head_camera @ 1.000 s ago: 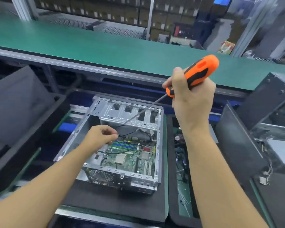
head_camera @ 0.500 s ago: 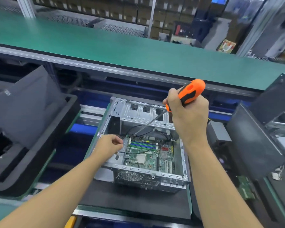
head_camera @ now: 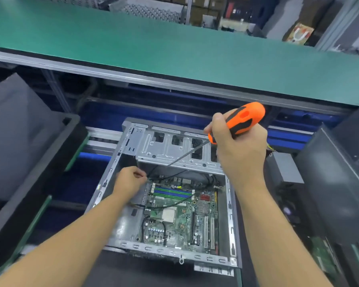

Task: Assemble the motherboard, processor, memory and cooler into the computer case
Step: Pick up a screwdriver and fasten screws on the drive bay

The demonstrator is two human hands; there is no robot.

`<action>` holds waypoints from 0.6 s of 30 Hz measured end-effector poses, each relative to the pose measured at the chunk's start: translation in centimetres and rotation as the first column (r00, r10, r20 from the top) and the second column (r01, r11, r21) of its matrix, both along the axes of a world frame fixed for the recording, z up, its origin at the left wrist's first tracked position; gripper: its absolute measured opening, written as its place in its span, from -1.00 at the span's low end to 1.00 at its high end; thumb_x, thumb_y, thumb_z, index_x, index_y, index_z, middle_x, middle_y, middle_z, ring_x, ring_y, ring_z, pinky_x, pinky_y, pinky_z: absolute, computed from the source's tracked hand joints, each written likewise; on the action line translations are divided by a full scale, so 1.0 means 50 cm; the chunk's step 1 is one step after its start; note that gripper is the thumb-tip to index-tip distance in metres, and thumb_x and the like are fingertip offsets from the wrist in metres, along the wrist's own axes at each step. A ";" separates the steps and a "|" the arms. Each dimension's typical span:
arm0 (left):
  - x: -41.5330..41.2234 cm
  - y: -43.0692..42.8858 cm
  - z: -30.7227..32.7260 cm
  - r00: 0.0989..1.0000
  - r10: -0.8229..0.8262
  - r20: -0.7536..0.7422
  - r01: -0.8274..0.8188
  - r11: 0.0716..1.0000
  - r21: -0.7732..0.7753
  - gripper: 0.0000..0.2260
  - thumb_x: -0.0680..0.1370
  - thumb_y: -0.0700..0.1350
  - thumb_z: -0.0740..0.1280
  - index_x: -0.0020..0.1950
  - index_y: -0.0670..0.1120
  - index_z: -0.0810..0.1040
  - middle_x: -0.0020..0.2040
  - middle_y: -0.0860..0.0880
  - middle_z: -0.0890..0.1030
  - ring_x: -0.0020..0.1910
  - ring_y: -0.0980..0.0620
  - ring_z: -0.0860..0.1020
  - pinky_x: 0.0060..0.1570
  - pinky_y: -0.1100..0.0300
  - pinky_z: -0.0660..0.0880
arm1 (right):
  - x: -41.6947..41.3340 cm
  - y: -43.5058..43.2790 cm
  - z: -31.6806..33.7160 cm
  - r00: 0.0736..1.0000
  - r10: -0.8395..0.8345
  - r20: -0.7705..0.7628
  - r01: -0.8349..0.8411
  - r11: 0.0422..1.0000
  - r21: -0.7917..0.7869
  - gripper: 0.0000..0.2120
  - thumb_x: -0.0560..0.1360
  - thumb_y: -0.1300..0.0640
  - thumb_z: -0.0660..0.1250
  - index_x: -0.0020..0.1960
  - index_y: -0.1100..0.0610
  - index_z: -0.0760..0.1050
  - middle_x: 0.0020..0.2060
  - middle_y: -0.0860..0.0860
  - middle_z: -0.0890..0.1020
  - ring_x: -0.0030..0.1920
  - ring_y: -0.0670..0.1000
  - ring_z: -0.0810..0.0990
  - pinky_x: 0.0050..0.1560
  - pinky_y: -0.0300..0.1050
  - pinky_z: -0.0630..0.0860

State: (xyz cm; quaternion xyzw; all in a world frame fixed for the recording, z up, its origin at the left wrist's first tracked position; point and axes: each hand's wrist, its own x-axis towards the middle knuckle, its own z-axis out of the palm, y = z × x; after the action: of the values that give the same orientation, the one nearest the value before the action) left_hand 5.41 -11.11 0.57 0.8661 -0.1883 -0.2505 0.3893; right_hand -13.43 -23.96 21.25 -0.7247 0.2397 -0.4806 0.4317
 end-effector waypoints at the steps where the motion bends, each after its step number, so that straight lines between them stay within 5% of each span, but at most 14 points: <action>1: 0.003 -0.013 -0.007 1.000 0.025 -0.010 -0.025 1.000 -0.006 -0.90 0.45 -0.23 0.49 -0.18 -0.05 0.63 -0.25 0.02 0.66 -0.19 0.04 0.63 -0.06 0.09 0.60 | 0.007 -0.013 -0.006 1.000 0.010 -0.001 -0.010 1.000 0.016 -0.44 0.47 -0.11 0.31 -0.30 0.43 0.46 -0.39 0.33 0.54 -0.35 0.31 0.49 -0.29 0.14 0.47; 5: 0.007 -0.046 -0.039 0.996 0.070 0.049 -0.071 0.997 0.031 -0.94 0.45 -0.19 0.50 -0.13 -0.05 0.69 -0.19 0.02 0.69 -0.20 0.12 0.61 -0.03 0.16 0.58 | 0.030 -0.052 -0.025 0.997 0.073 0.001 -0.073 0.995 0.074 -0.46 0.48 -0.08 0.31 -0.30 0.44 0.47 -0.41 0.32 0.52 -0.41 0.25 0.45 -0.43 0.05 0.43; 9: -0.001 -0.061 -0.061 0.988 0.033 0.150 -0.054 0.989 0.136 -0.90 0.51 -0.17 0.43 0.01 -0.13 0.68 -0.24 -0.01 0.65 -0.35 0.14 0.54 -0.33 0.27 0.44 | 0.043 -0.068 -0.038 0.990 0.137 0.031 -0.139 0.983 0.117 -0.58 0.49 -0.01 0.33 -0.30 0.36 0.52 -0.46 0.15 0.56 -0.49 0.00 0.45 -0.43 -0.22 0.38; 12: -0.008 -0.076 -0.073 0.982 0.024 0.187 -0.063 0.976 0.210 -0.83 0.54 -0.17 0.39 -0.03 -0.28 0.64 -0.36 -0.07 0.56 -0.41 0.02 0.48 -0.32 0.18 0.41 | 0.052 -0.065 -0.041 0.980 0.196 0.011 -0.197 0.976 0.096 -0.57 0.48 0.03 0.33 -0.33 0.41 0.49 -0.46 0.24 0.51 -0.44 0.18 0.45 -0.39 -0.03 0.42; 18: -0.008 -0.074 -0.100 0.967 -0.104 0.233 0.057 0.978 0.201 -0.69 0.56 -0.23 0.35 0.31 -0.21 0.54 0.23 -0.16 0.59 -0.06 -0.01 0.58 -0.07 0.30 0.37 | 0.057 -0.045 -0.054 0.971 0.212 -0.110 -0.209 0.977 0.044 -0.53 0.47 -0.01 0.32 -0.33 0.42 0.48 -0.40 0.32 0.52 -0.35 0.30 0.47 -0.31 0.09 0.43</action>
State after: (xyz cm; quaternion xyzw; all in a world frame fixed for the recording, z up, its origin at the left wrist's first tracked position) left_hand 4.99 -14.80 -4.41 0.9154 -0.2445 -0.1758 0.2671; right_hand -10.57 -26.20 18.57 -0.7653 0.1934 -0.3861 0.4773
